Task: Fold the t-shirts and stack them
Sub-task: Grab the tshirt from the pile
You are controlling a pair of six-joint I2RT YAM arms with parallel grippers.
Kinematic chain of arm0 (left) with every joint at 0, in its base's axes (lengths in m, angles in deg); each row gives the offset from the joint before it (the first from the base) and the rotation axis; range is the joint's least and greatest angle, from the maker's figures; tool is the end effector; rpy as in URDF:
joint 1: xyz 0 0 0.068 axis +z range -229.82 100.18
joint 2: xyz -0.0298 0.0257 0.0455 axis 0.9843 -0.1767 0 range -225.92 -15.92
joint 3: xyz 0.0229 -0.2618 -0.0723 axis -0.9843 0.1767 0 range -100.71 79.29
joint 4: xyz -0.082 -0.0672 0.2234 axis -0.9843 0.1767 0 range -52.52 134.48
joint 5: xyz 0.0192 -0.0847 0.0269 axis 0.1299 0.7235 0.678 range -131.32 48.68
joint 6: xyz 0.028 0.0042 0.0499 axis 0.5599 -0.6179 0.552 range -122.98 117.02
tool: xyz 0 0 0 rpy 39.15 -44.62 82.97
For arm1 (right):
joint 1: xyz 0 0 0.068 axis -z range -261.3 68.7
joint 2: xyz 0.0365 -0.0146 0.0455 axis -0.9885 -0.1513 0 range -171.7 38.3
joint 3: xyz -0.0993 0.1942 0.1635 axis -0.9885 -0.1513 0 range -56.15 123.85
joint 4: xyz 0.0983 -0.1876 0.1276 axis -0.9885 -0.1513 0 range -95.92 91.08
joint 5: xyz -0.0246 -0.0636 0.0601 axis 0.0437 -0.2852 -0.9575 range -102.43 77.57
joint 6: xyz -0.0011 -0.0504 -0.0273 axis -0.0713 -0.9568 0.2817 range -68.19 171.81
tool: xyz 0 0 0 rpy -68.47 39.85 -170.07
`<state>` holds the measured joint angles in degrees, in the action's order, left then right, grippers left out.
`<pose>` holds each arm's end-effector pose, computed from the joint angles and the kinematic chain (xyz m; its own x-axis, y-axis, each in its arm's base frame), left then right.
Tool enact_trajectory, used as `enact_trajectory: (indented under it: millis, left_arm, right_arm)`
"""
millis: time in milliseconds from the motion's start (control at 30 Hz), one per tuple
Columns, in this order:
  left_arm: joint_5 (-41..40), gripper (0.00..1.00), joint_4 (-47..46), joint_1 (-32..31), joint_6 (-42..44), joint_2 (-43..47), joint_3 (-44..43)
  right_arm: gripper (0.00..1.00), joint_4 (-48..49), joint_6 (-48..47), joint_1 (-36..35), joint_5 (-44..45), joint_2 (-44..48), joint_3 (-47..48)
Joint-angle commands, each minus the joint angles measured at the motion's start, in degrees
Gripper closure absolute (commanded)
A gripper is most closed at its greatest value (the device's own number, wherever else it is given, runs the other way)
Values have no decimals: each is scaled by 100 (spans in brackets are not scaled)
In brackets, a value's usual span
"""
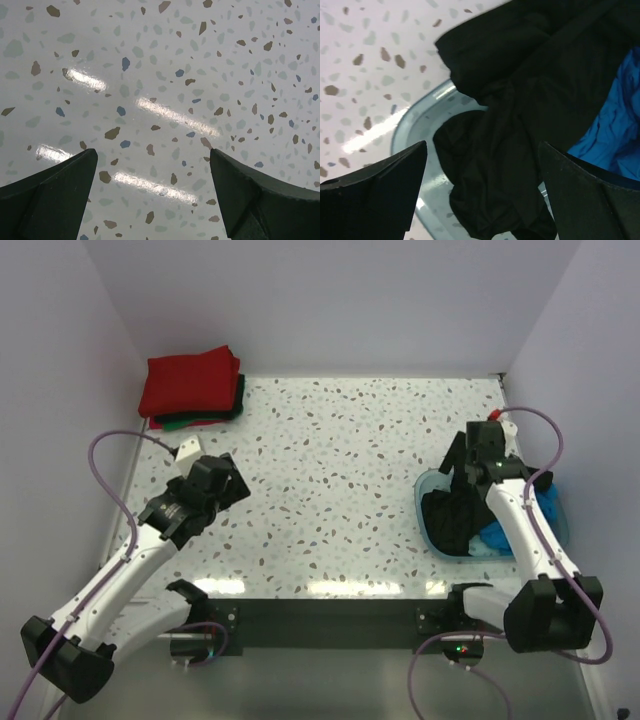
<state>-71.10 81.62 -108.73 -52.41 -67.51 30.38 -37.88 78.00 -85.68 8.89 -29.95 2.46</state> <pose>0.1528 -0.0612 0.2897 -0.5079 -0.4726 -0.7202 -0.4054 0.8688 -0.2842 0.2332 0.0030 0.2954 -0.5967 0.3666 -0.7138 0.4813 0.8753 0.0471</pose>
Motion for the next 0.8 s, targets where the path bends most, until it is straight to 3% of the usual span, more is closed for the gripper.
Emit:
enact_trajectory:
  millis: [0,233,467,567,633,767]
  left_arm:
    - [-10,0,-256,17,91,26,83]
    - [-72,0,-213,17,144,26,-84]
    - [-168,0,-274,17,126,97,-163]
    - [-247,0,-239,17,144,79,-251]
    - [-274,0,-222,17,135,79,-295]
    - [-318,0,-213,17,127,97,-304]
  right_arm:
    - [4,107,-97,253,-84,154,-514]
    - [11,1212,-123,420,-426,58,-1650]
    - [29,2278,-9,429,-646,-794,-1932]
    - [42,2507,-106,421,-717,-1032,-1967]
    - [63,2498,-106,429,-700,-972,-1941]
    - [90,2288,-71,421,-436,-691,-1871]
